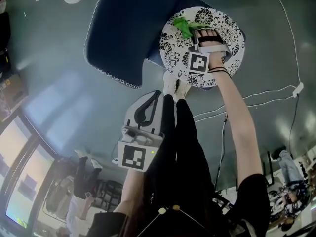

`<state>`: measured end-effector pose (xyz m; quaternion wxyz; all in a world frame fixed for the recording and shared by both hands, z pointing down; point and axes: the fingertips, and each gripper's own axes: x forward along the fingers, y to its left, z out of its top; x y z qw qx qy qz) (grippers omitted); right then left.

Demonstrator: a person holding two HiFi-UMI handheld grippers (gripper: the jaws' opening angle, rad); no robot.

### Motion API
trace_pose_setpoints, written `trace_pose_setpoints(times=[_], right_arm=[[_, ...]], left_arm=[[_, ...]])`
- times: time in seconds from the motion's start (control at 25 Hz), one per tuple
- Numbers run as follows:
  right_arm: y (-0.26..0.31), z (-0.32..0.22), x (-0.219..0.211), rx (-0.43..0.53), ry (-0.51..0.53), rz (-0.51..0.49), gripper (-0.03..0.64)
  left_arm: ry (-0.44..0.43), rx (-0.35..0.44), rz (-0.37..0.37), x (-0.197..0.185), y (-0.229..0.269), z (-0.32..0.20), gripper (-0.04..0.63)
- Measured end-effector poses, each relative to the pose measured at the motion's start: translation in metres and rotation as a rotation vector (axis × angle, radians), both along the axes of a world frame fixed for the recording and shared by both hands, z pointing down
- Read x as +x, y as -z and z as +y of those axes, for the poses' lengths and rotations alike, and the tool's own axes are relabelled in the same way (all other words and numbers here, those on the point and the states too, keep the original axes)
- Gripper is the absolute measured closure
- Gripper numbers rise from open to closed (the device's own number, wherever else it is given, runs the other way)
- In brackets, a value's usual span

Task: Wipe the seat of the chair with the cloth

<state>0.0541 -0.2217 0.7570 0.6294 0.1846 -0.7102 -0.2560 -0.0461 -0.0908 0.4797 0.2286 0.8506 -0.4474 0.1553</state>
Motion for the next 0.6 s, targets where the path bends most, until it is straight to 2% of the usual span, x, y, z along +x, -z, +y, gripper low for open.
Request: trace_pose_setpoints(times=[0.4,0.6], right_arm=[[-0.019,0.111,-0.021,-0.150,0.080,-0.044,0.566],[-0.024,0.175,-0.018,-0.267,0.032,-0.063,0.566]], left_arm=[[-0.005,0.005,0.012,0.005,0.000,-0.004,0.591],[-0.002,0.003,0.016,0.007,-0.002,-0.005,0.591]])
